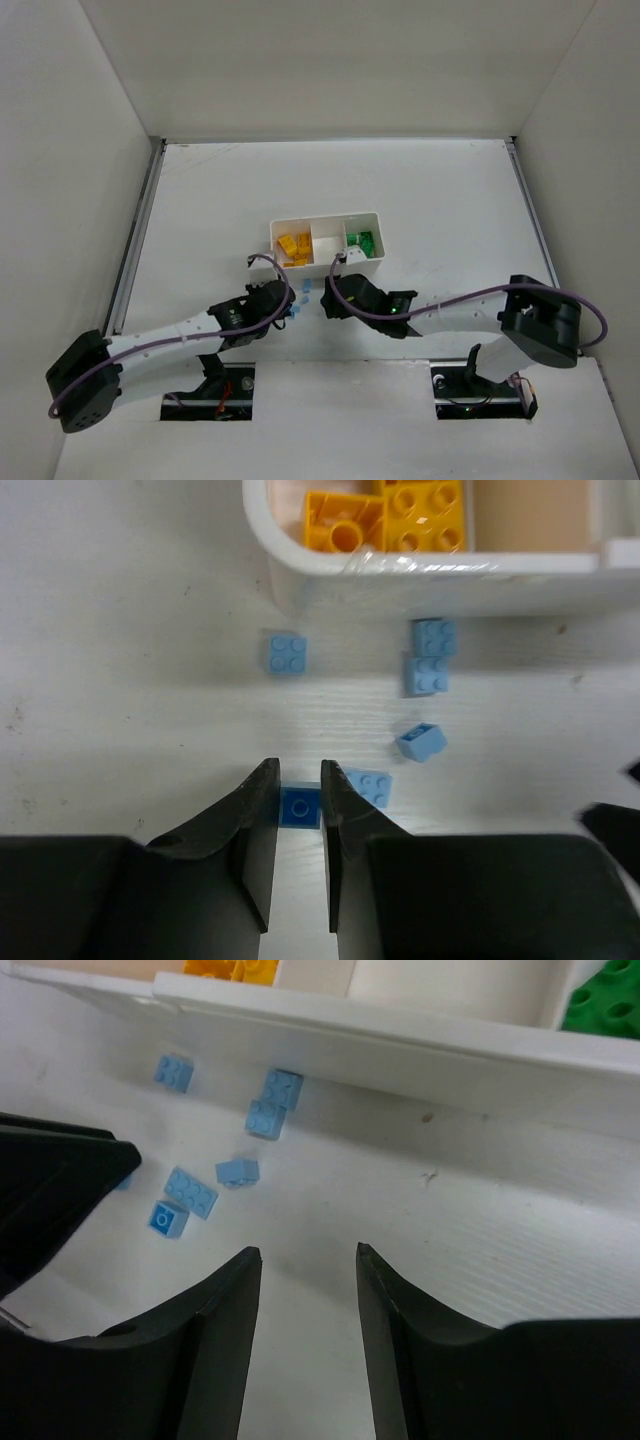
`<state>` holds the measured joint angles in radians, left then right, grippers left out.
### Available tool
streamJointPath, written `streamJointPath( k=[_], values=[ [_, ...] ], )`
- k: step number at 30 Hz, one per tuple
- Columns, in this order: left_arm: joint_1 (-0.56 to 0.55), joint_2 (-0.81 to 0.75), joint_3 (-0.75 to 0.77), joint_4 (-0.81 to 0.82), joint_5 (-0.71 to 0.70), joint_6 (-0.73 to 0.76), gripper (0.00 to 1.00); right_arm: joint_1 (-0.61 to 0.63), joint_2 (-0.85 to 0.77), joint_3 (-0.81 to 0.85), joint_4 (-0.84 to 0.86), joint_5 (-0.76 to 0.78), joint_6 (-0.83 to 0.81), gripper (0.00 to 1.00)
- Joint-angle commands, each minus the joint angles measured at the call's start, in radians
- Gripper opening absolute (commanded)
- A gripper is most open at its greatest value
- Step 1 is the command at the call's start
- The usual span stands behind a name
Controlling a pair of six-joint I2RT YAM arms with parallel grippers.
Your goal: Sort the legos into containers by color
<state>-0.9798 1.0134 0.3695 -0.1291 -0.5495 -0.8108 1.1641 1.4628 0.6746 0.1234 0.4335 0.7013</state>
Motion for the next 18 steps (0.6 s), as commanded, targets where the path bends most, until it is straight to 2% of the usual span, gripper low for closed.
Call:
streamJointPath(
  k=[1,5,7,14,18],
  values=[
    [0.013,-0.149,0.023,-0.084,-0.01,0.001,0.11,0.029,0.06,0.078,0.079,-0.035,-0.006,0.51],
    [0.028,-0.271,0.065,-0.153,-0.015,0.009,0.11,0.041,0.139,0.129,0.105,-0.038,-0.049,0.6],
    [0.045,-0.298,0.084,-0.159,-0.01,0.019,0.11,0.047,0.18,0.157,0.11,-0.039,-0.065,0.6],
    [0.097,-0.308,0.158,-0.115,0.011,0.074,0.12,0.047,0.294,0.226,0.108,-0.032,-0.086,0.58],
    [0.14,-0.283,0.195,-0.058,0.075,0.107,0.13,0.042,0.329,0.243,0.113,-0.027,-0.083,0.52]
  ],
)
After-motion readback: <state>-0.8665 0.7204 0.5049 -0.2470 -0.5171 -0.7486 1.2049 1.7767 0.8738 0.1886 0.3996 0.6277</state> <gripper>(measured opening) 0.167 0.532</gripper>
